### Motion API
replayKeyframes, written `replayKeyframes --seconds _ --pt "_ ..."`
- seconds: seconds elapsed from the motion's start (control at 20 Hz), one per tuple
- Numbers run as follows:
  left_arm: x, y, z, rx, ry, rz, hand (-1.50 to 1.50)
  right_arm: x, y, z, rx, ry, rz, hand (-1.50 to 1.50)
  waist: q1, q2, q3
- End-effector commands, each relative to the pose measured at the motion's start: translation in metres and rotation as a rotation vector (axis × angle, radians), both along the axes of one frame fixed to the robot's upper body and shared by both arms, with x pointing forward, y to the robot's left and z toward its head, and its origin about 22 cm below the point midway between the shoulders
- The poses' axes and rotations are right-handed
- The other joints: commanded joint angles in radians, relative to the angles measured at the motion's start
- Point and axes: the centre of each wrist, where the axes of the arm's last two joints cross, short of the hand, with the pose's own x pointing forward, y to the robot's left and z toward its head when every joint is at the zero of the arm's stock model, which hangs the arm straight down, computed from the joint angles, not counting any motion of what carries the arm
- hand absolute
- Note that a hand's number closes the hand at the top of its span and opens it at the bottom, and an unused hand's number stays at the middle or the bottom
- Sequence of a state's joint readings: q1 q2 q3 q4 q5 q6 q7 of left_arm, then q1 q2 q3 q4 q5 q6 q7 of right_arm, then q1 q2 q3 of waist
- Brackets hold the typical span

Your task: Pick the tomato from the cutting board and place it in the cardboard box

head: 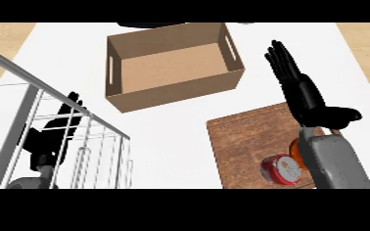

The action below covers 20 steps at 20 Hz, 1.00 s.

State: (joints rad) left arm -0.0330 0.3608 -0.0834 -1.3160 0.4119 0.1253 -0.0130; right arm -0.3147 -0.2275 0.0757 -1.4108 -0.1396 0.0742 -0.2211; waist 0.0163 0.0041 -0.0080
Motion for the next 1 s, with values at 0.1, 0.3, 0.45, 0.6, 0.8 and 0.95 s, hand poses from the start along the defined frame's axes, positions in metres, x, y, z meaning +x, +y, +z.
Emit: replayKeyframes --seconds 0.1,0.3,0.45,0.6,0.8,0.95 --pt "-0.011 0.037 0.002 0.305 -0.075 0.089 0.0 -0.009 -0.04 -0.003 0.0 -0.007 0.315 -1.5 -0.02 0.001 0.012" --pt "-0.02 0.051 0.014 0.434 -0.116 0.086 0.0 0.003 -0.049 0.094 -0.433 -0.362 0.407 -1.5 -0.024 -0.067 0.001" --pt "-0.02 0.068 0.022 0.551 -0.068 0.114 0.0 -0.021 -0.083 0.046 -0.537 -0.279 0.533 -1.5 -0.041 0.005 0.021" --pt "-0.004 0.062 0.031 0.564 -0.073 0.112 0.0 -0.038 -0.124 -0.014 -0.19 -0.203 0.577 -1.5 -0.023 0.021 0.02" --pt "0.002 0.057 0.034 0.564 -0.069 0.1 0.0 -0.042 -0.142 -0.014 -0.142 -0.263 0.646 -1.5 -0.013 0.016 0.02" --pt "0.006 0.058 0.034 0.581 -0.058 0.096 0.0 -0.034 -0.155 0.002 -0.288 -0.386 0.603 -1.5 0.0 0.015 0.018"
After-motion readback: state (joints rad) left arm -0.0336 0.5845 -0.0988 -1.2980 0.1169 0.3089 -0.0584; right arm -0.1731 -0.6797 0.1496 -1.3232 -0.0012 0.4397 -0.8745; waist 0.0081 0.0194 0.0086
